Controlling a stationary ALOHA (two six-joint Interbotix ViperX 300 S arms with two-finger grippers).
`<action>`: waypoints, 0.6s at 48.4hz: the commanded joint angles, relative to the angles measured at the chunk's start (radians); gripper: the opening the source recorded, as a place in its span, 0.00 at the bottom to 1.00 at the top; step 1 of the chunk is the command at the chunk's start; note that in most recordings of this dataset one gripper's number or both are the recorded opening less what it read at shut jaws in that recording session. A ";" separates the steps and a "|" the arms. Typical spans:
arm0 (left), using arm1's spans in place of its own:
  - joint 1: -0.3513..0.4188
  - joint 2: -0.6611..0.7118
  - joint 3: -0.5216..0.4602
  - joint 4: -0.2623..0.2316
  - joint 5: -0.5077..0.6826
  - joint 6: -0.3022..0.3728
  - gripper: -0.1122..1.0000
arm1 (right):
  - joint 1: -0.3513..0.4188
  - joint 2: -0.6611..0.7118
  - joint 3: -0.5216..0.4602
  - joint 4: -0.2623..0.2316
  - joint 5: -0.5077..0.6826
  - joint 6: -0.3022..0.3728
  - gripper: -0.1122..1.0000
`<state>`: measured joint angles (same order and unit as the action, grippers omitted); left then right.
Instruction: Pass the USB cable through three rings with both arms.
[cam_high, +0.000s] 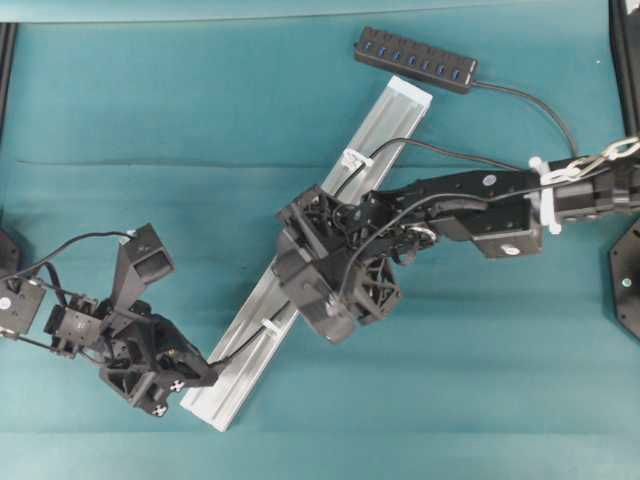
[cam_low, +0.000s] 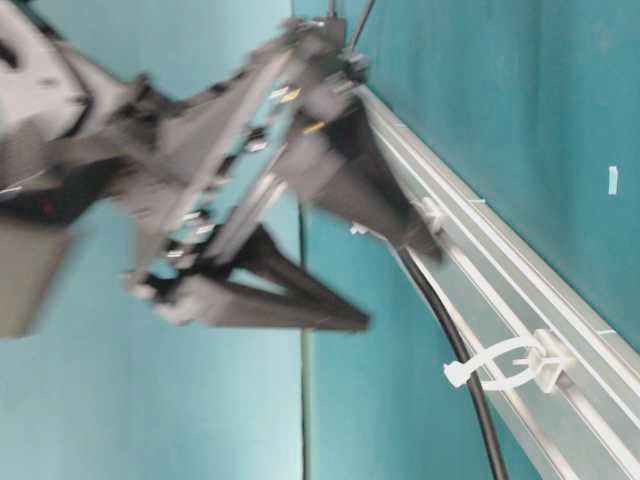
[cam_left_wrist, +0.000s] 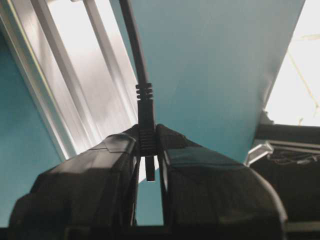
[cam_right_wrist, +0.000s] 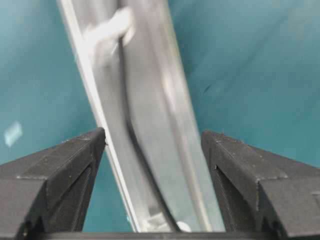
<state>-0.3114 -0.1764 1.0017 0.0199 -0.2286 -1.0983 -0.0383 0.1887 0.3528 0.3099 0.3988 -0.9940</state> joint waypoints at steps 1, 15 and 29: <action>0.003 -0.017 -0.008 0.002 -0.003 -0.002 0.19 | 0.005 -0.026 -0.014 0.008 -0.006 0.074 0.87; 0.009 -0.043 -0.015 0.002 0.005 -0.002 0.30 | 0.006 -0.057 -0.009 0.012 -0.052 0.434 0.87; 0.018 -0.048 -0.040 0.006 0.095 0.069 0.96 | 0.018 -0.063 -0.005 0.011 -0.190 0.687 0.87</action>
<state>-0.2976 -0.2071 0.9848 0.0199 -0.1457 -1.0508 -0.0307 0.1365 0.3543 0.3175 0.2378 -0.3405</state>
